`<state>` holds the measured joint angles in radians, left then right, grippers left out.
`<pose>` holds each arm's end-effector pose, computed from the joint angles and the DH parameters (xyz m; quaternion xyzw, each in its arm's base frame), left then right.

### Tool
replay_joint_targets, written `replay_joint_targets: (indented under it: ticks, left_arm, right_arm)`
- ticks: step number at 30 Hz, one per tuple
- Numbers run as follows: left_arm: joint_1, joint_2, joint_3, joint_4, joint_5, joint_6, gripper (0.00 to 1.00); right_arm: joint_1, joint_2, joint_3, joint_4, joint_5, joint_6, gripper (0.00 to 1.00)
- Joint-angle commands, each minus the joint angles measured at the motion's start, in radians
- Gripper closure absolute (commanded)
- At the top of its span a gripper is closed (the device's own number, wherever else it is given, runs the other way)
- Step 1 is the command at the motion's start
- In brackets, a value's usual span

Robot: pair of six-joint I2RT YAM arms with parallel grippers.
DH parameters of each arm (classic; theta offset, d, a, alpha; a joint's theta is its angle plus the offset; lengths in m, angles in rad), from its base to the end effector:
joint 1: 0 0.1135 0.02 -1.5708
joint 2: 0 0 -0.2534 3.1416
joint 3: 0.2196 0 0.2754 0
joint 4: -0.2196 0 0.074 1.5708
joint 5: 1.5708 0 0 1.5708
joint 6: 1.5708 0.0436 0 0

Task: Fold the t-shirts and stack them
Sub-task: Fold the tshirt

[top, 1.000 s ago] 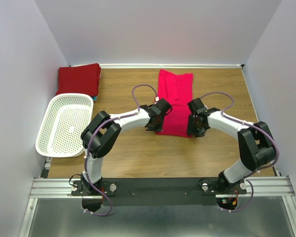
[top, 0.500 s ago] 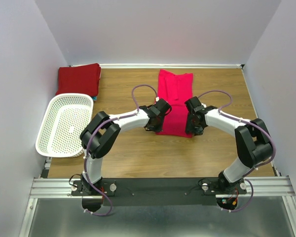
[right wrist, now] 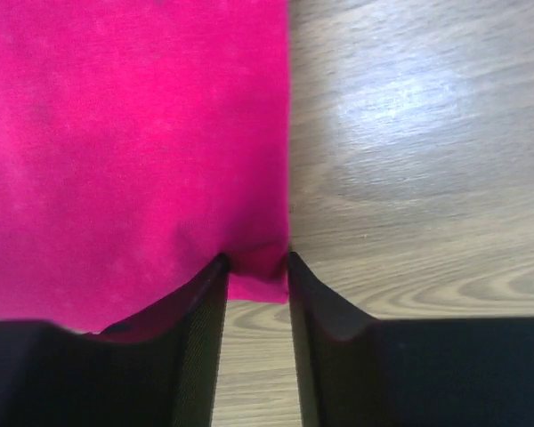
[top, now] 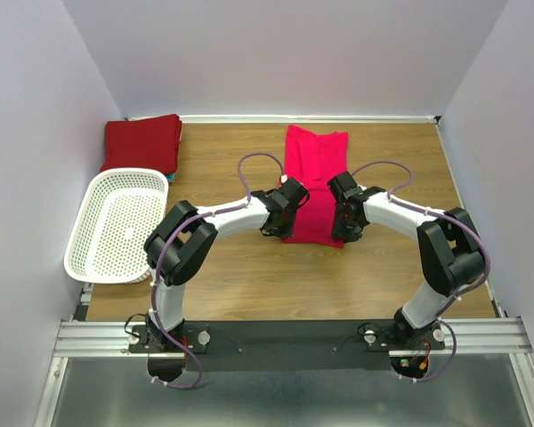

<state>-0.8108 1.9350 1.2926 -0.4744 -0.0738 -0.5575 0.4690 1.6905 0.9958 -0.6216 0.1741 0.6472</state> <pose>0.2868 -0.2971 0.1317 0.1148 0.9669 -0.1143 0.1970 0.2930 0.1400 0.1259 0.0989 0.9833 -0.0062 0.1529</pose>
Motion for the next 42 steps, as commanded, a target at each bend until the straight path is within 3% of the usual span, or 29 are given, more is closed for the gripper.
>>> replay_joint_targets:
  ticks: [1,5,8,17,22,31,38,42]
  left_arm:
    - [-0.007,0.061,-0.062,-0.107,0.048,0.018,1.0]
    - [-0.004,0.055,-0.067,-0.105,0.046,0.013,1.0]
    - [-0.002,0.042,-0.069,-0.107,0.04,0.007,1.0]
    - [0.022,-0.09,-0.169,-0.118,0.046,0.025,1.0]
    - [0.01,-0.232,-0.271,-0.151,0.123,0.048,1.0]
    - [-0.163,-0.579,-0.435,-0.292,0.265,-0.031,1.0]
    - [-0.186,-0.705,-0.421,-0.343,0.324,-0.046,1.0]
    - [-0.099,-0.665,-0.325,-0.356,0.284,0.019,1.0]
  right_arm:
    - [0.017,0.101,-0.078,-0.058,-0.028,0.019,0.65]
    - [0.017,0.095,-0.077,-0.059,-0.036,0.002,0.88]
    - [0.017,0.081,-0.074,-0.064,-0.035,-0.017,0.99]
    - [0.017,-0.026,-0.04,-0.161,-0.099,-0.107,0.99]
    - [0.025,-0.103,-0.06,-0.311,-0.289,-0.202,0.99]
    - [0.109,-0.294,-0.053,-0.561,-0.462,-0.25,0.99]
    - [0.132,-0.29,0.118,-0.708,-0.412,-0.307,0.99]
    - [0.129,-0.206,0.257,-0.73,-0.238,-0.304,0.99]
